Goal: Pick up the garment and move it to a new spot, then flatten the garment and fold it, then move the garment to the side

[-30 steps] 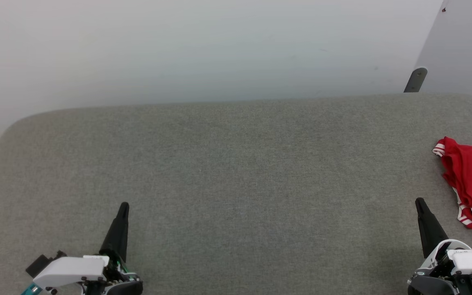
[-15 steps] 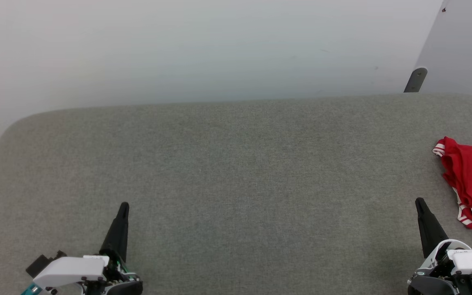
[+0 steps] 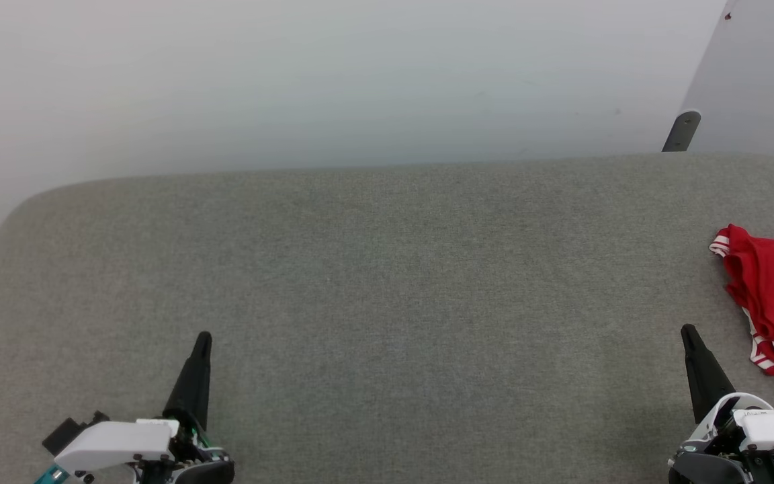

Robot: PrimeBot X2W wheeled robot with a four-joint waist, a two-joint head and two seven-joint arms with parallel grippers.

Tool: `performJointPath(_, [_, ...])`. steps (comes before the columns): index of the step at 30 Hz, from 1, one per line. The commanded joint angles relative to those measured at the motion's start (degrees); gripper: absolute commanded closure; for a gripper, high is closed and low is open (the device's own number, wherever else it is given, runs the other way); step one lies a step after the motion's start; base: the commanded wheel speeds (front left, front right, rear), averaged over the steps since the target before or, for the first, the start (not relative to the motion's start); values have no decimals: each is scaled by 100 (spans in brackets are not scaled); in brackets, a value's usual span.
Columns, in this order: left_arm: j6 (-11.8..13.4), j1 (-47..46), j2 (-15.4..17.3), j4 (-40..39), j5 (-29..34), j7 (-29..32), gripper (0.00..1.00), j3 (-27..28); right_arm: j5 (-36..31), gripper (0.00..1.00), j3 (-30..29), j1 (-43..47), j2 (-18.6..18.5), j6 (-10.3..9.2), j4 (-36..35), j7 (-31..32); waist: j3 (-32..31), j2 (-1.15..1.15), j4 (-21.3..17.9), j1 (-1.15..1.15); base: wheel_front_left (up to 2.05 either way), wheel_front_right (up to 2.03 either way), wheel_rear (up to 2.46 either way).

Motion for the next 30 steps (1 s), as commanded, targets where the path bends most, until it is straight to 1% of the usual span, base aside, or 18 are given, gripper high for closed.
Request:
performJointPath(1, [-33,-56,-2,5,-19,16,100,11,26,100,2,-19,20,2,-11,12,0,0,0,0,0,0,0])
performJointPath(30, [-33,-56,-2,4,-20,16,100,11,27,100,2,-19,20,2,-12,11,0,0,0,0,0,0,0])
